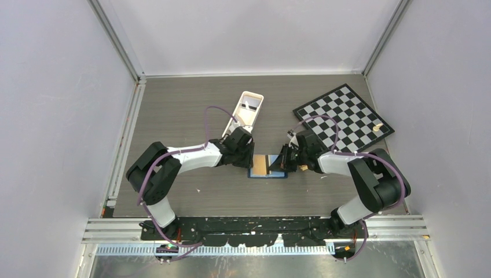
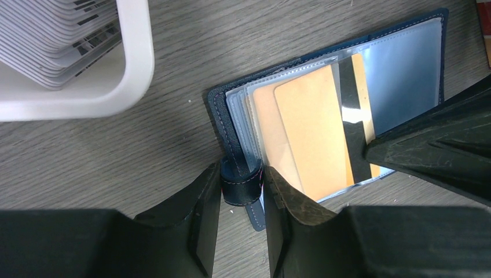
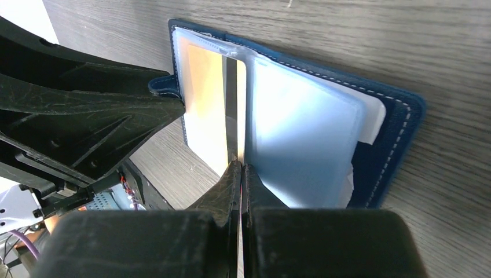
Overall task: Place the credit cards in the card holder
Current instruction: Insert the credit card into the card holder.
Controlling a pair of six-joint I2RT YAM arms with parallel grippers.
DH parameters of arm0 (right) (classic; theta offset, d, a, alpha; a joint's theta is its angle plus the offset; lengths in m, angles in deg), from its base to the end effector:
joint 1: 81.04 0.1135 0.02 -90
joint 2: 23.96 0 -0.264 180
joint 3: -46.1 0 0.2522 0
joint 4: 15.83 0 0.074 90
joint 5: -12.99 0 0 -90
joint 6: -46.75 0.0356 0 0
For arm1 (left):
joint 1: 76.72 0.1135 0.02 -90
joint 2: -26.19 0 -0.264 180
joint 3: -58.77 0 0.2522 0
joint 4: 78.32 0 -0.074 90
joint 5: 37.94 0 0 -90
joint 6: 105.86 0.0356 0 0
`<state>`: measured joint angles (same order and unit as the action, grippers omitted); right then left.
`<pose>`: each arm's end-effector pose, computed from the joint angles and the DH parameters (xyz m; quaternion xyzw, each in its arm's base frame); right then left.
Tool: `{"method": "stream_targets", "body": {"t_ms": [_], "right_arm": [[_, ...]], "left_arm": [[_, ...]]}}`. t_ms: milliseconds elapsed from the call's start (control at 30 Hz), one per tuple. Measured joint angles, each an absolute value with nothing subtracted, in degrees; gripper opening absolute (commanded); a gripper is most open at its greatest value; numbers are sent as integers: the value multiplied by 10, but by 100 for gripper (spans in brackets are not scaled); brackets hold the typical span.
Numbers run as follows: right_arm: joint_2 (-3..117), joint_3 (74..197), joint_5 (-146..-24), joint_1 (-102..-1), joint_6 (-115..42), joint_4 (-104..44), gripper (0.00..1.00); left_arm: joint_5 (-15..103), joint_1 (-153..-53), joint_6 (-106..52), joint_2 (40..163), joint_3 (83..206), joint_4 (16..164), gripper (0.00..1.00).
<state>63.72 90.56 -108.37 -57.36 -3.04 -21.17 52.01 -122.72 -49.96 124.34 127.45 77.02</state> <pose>0.2327 0.1223 0.1263 0.0348 0.9049 0.3947 0.1553 0.2370 -0.2455 0.1619 0.0988 0.9463 -0.1985 0.2355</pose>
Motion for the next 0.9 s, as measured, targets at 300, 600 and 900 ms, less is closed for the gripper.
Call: {"method": "stream_targets", "body": {"t_ms": [300,600,900], "right_arm": [[617,918,-1047,-563,-26,-248,30],[607,931,-1033,-553,-28,-269,36],[619,952,-1020,-524,-28,-275,35]], "left_arm": [[515,-1227,-504,1237,1262,781,33],[505,-1227,-514,1233,1254,788,28],[499,-1227,-515,1232,1250,794,26]]}}
